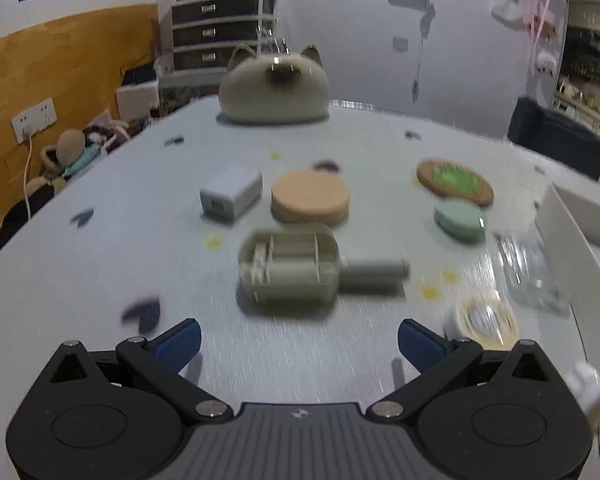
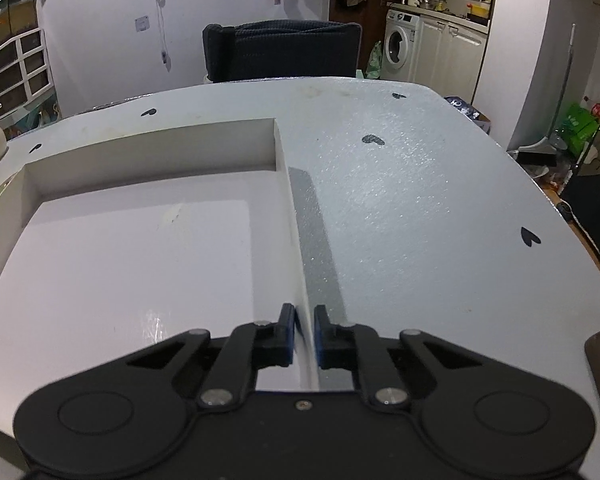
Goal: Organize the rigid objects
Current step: 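Move the left tool to the beige plastic holder and close on it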
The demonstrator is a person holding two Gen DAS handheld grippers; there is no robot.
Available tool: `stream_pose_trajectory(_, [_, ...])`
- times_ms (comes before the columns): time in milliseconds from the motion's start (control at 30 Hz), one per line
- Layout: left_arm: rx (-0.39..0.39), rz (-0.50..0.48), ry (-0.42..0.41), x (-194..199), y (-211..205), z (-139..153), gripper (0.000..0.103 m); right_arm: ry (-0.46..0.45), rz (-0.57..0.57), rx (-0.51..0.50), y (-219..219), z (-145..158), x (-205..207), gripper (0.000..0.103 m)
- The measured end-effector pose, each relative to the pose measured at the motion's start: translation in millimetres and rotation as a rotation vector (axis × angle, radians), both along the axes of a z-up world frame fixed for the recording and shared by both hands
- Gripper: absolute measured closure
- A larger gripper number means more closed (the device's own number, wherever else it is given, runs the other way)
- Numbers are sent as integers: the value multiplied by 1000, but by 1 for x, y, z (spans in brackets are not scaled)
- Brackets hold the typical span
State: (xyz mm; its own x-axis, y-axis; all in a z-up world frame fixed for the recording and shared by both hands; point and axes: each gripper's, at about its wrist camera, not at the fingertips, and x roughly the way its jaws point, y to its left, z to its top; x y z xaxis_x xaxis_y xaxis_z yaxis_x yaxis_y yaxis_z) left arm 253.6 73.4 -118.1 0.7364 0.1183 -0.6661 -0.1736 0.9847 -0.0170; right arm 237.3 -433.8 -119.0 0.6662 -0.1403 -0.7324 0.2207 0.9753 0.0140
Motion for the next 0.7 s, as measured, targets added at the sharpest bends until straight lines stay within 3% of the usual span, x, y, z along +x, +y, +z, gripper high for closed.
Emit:
stream_pose_trajectory(233, [-71, -19, -57, 23, 21, 1, 5, 21, -5, 6, 0, -3, 4, 92])
stream_pose_trajectory(500, [-128, -6, -63, 43, 29, 0, 23, 28, -12, 29, -4, -5, 8, 93])
stream_pose_trajectory(633, [-146, 8, -59, 43, 29, 1, 38, 28, -15, 36, -5, -6, 8, 93])
stream_pose_trajectory(700, [-150, 19, -54, 41, 28, 2, 38, 28, -17, 38, -5, -6, 8, 93])
